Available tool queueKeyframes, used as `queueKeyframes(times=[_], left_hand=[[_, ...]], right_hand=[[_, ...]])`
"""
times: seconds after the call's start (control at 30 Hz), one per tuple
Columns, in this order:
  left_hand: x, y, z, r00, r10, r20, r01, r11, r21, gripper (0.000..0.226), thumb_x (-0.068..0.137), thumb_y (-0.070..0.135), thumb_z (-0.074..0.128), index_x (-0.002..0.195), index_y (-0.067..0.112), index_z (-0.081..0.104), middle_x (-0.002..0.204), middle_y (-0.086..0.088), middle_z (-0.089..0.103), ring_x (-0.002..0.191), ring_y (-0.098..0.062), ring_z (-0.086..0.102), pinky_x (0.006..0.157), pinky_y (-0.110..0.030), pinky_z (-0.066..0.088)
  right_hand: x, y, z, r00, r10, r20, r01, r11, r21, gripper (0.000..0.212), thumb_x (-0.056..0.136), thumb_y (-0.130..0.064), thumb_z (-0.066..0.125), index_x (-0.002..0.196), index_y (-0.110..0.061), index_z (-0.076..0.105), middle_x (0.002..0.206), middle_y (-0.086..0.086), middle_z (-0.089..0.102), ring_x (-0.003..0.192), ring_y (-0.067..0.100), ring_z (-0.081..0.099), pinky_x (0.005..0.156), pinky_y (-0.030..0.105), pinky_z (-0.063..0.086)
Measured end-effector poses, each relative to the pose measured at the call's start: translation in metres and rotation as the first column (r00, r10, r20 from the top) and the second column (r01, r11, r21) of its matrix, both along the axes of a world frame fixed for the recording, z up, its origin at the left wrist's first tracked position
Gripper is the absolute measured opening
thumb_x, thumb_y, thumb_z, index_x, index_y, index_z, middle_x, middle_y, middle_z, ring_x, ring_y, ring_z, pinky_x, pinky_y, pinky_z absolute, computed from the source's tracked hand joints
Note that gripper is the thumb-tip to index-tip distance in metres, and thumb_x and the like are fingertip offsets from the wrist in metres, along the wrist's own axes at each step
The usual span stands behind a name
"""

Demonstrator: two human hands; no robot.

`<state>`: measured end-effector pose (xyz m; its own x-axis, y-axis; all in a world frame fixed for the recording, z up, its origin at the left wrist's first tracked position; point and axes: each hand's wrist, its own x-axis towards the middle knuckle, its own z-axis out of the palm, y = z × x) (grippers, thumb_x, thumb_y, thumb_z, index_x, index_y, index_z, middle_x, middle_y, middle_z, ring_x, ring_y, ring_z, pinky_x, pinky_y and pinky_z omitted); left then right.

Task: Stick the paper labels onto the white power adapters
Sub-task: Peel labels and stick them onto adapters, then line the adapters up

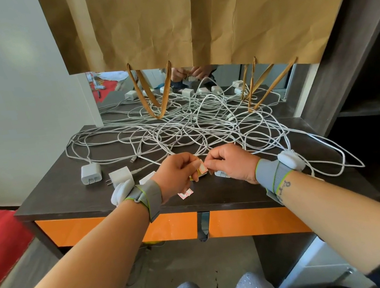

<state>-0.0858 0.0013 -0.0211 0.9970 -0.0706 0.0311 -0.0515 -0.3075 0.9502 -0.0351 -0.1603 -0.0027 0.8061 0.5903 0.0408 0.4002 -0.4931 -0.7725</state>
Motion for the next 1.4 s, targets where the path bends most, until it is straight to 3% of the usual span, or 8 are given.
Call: queueKeyframes(times=[0.17,0.3,0.47,0.8,0.93,1.13,1.4], left_hand=[[0.0018,-0.0009,-0.0004,1.0,0.007,0.028,-0.009,0.998,0.069,0.023,0.096,0.015,0.046,0.075,0.015,0.053,0.06,0.0,0.054,0.033,-0.005,0.039,0.038,-0.018,0.035],[0.0025,-0.0012,-0.0003,1.0,0.001,0.028,-0.002,0.999,0.038,0.025,0.096,0.014,0.046,0.072,0.018,0.053,0.061,0.0,0.052,0.037,-0.004,0.039,0.042,-0.019,0.036],[0.0021,-0.0006,0.0,0.999,-0.001,0.035,0.001,1.0,0.014,0.025,0.096,0.014,0.046,0.072,0.016,0.053,0.061,0.0,0.053,0.034,-0.002,0.041,0.039,-0.014,0.035],[0.0017,-0.0018,0.001,1.0,-0.015,-0.008,0.014,0.993,-0.121,0.027,0.098,0.012,0.042,0.072,0.012,0.051,0.062,-0.004,0.049,0.035,-0.004,0.034,0.04,-0.018,0.03],[0.0021,-0.0011,0.0006,1.0,-0.013,-0.008,0.012,0.991,-0.135,0.027,0.098,0.013,0.042,0.072,0.014,0.052,0.061,-0.002,0.049,0.038,-0.004,0.034,0.041,-0.017,0.03],[0.0028,0.0005,-0.0007,0.999,-0.033,0.026,0.035,0.996,-0.079,0.026,0.097,0.013,0.044,0.073,0.014,0.053,0.061,0.0,0.05,0.04,-0.003,0.036,0.043,-0.018,0.031],[0.0019,0.0005,-0.002,0.998,-0.049,0.042,0.052,0.995,-0.086,0.024,0.097,0.011,0.044,0.076,0.014,0.054,0.062,-0.001,0.05,0.042,-0.005,0.038,0.043,-0.017,0.032]], right_hand=[[0.0005,0.0001,-0.0012,1.0,-0.011,0.018,0.012,0.999,-0.047,0.017,0.09,-0.014,0.053,0.076,-0.016,0.063,0.071,0.001,0.061,0.074,0.017,0.053,0.075,0.03,0.045],[-0.0015,0.0001,0.0006,1.0,-0.009,0.01,0.009,0.999,-0.031,0.016,0.091,-0.013,0.052,0.081,-0.012,0.064,0.07,-0.004,0.058,0.072,0.012,0.052,0.069,0.018,0.042],[-0.0036,-0.0006,0.0009,0.999,-0.014,-0.046,0.015,0.999,0.029,0.018,0.092,-0.013,0.05,0.085,-0.005,0.065,0.079,0.01,0.058,0.077,0.018,0.05,0.074,0.029,0.042],[-0.0028,-0.0007,-0.0006,0.997,0.016,-0.07,-0.009,0.995,0.099,0.008,0.088,-0.009,0.058,0.085,-0.006,0.063,0.077,0.008,0.059,0.078,0.02,0.052,0.081,0.036,0.046],[-0.0018,0.0002,-0.0019,0.997,0.013,-0.08,-0.003,0.991,0.13,0.01,0.089,-0.006,0.056,0.086,0.0,0.064,0.073,0.004,0.058,0.075,0.018,0.052,0.078,0.03,0.044],[-0.0013,0.0001,-0.0028,0.992,-0.004,-0.13,0.026,0.986,0.165,0.017,0.089,-0.013,0.057,0.075,-0.007,0.064,0.07,0.007,0.057,0.072,0.018,0.05,0.075,0.029,0.042],[-0.0038,0.0025,-0.0021,0.98,0.047,-0.191,0.003,0.967,0.256,0.024,0.089,-0.001,0.052,0.067,-0.012,0.057,0.064,0.002,0.054,0.062,0.008,0.049,0.062,0.013,0.043]])
